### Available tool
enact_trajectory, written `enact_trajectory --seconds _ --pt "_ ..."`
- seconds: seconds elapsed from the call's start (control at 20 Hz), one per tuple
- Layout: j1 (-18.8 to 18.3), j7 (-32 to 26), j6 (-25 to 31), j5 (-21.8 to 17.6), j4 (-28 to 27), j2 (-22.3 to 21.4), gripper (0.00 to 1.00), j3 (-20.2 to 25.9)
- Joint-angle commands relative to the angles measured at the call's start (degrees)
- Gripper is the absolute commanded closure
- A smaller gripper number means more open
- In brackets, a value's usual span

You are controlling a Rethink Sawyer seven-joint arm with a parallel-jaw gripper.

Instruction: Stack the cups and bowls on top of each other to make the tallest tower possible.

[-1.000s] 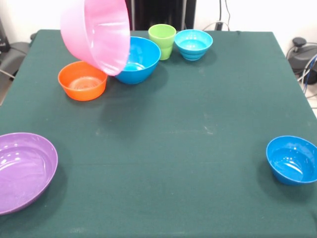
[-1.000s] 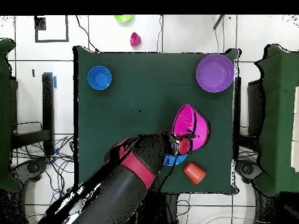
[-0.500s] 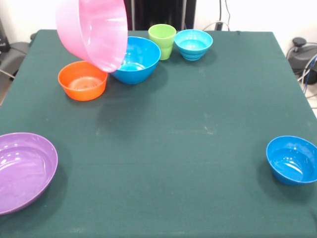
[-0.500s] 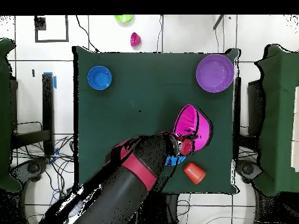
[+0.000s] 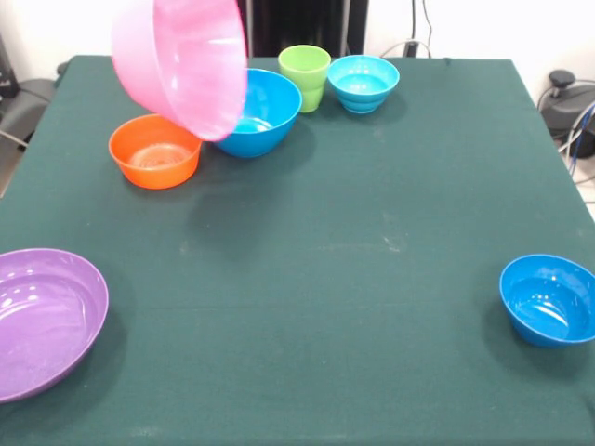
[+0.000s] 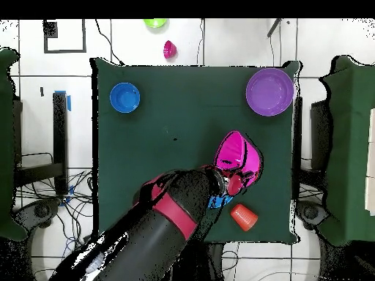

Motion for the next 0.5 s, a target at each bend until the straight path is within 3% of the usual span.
enact_trajectory --seconds 0.05,0.5 --pt "0.4 7.2 -0.3 0.8 -2.0 2.9 0.0 4.1" --pt "0.5 7.2 -0.5 1.0 -2.2 3.2 0.0 4.5"
